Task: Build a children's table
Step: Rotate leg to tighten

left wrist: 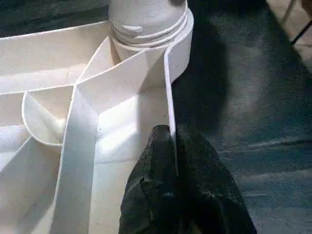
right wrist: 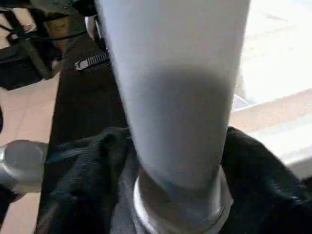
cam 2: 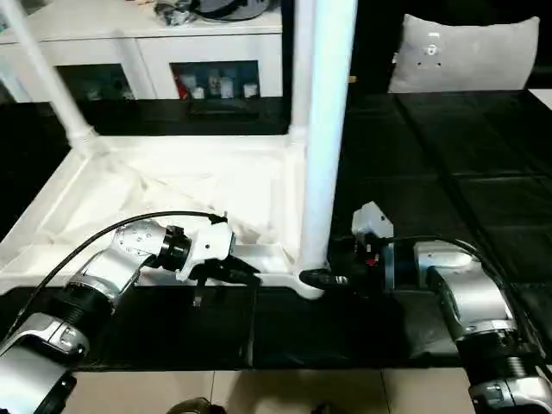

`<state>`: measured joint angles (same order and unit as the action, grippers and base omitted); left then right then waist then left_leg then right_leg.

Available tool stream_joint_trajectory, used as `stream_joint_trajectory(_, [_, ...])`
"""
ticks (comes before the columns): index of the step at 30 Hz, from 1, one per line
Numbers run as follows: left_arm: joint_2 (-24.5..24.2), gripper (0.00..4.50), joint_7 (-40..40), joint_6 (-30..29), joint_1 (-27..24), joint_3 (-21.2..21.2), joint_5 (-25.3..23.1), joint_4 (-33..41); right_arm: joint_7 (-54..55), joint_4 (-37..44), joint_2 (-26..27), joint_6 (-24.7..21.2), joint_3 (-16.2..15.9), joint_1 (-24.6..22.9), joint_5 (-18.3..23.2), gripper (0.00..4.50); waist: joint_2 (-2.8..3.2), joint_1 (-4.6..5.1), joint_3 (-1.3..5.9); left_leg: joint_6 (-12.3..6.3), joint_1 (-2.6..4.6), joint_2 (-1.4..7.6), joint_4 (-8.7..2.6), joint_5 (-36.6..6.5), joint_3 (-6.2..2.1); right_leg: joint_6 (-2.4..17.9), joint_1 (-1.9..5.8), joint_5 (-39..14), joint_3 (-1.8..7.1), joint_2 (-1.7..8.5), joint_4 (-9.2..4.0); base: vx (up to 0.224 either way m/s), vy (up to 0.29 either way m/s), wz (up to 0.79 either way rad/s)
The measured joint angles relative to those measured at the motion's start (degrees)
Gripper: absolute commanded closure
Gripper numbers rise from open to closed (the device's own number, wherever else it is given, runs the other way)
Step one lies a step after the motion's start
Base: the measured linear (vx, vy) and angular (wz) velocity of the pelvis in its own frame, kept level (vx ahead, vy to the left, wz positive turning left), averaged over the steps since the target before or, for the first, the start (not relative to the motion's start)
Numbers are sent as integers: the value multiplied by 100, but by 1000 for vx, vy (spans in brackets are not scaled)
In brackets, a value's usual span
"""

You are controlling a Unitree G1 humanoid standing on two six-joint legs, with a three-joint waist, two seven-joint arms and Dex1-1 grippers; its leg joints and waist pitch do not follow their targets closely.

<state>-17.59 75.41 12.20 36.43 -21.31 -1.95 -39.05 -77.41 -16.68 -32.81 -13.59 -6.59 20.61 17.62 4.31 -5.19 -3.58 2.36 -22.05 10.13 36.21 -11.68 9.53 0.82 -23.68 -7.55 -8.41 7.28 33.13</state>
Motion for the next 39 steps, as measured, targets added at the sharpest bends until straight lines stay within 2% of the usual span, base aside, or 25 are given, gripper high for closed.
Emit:
stream_joint_trajectory(7, [-10, 450, 119, 74, -4, -7, 3, 0, -81, -42, -1, -103, -47, 55, 12, 220, -2, -29, 0, 0, -1, 2, -1, 0, 5, 0, 0, 0, 5, 0, 4, 0, 0, 0])
stream_joint_trajectory(14, [-5, 450, 111, 72, -4, 7, 9, -10, -39, 40, 7, -215, -21, 17, 27, 242, -10, -32, 3, 0, 0, 5, -1, 0, 8, -3, 1, -2, 4, 0, 4, 0, 0, 0])
stream_joint_trajectory(16, [-3, 450, 111, -60, -7, 27, 44, -6, 121, 174, 96, -374, 46, -78, 62, 244, -16, -30, 8, 0, 4, 9, -1, 0, 10, -5, 3, -3, 4, -1, 6, 0, 0, 0])
stream_joint_trajectory(19, [-2, 450, -144, -476, -17, 140, 31, 69, 831, 369, 404, -698, 143, -111, 30, 244, -17, 19, 11, 5, 10, 14, -2, 2, 15, -5, 9, -3, 3, -4, 8, 0, 0, 0])
stream_joint_trajectory(21, [14, 450, -428, -836, -22, 218, -21, 146, 1409, 413, 675, -885, 236, -92, -55, 244, -20, 70, 10, 7, 39, 14, -1, 2, 15, -7, 21, -4, 1, -4, 5, 0, 0, 0])
stream_joint_trajectory(25, [340, 450, -1307, -1764, -19, 450, -96, 257, 2994, 231, 1400, -1293, 477, 236, -442, 244, -24, 426, 6, 17, 81, 13, 2, 7, 8, -18, 67, -11, -36, -1, -50, 0, 0, 0])
stream_joint_trajectory(27, [626, 450, -1803, -2159, -15, 577, -103, 280, 3755, 17, 1720, -1398, 647, 449, -581, 244, -21, 642, 5, 17, 76, 36, -2, 6, -17, -20, 114, -12, -117, -1, -143, 0, 0, 0])
stream_joint_trajectory(29, [952, 450, -2395, -2547, 47, 657, -143, 278, 4585, -238, 2084, -1390, 862, 644, -704, 244, -5, 805, -5, 17, 63, 77, 0, 5, -46, -20, 160, -12, -217, -2, -236, 0, 0, 0])
stream_joint_trajectory(32, [1361, 450, -3185, -2860, 130, 738, -249, 193, 5425, -696, 2399, -1172, 988, 941, -904, 244, -2, 984, -6, 17, 77, 58, 0, 3, -53, -20, 174, -12, -197, -1, -232, 0, 0, 0])
stream_joint_trajectory(33, [1490, 450, -3444, -2921, 183, 757, -282, 155, 5657, -876, 2501, -1020, 1072, 1045, -944, 189, 4, 1002, -10, 17, 76, 51, -2, 3, -55, -20, 172, -12, -207, 4, -233, 0, 0, 0])
stream_joint_trajectory(36, [1638, 450, -3793, -2938, 240, 760, -331, 112, 5897, -1109, 2651, -646, 1151, 1130, -942, 170, 13, 1072, -13, 17, 60, 49, -12, 3, -74, -20, 168, -12, -230, 7, -234, 0, 0, 0])
stream_joint_trajectory(39, [1651, 450, -3856, -2936, 267, 761, -337, 115, 5967, -1176, 2738, -436, 1236, 1130, -927, 131, 20, 1104, -8, 17, 32, 26, -44, 3, -95, -21, 154, -10, -209, 7, -226, 0, 0, 0])
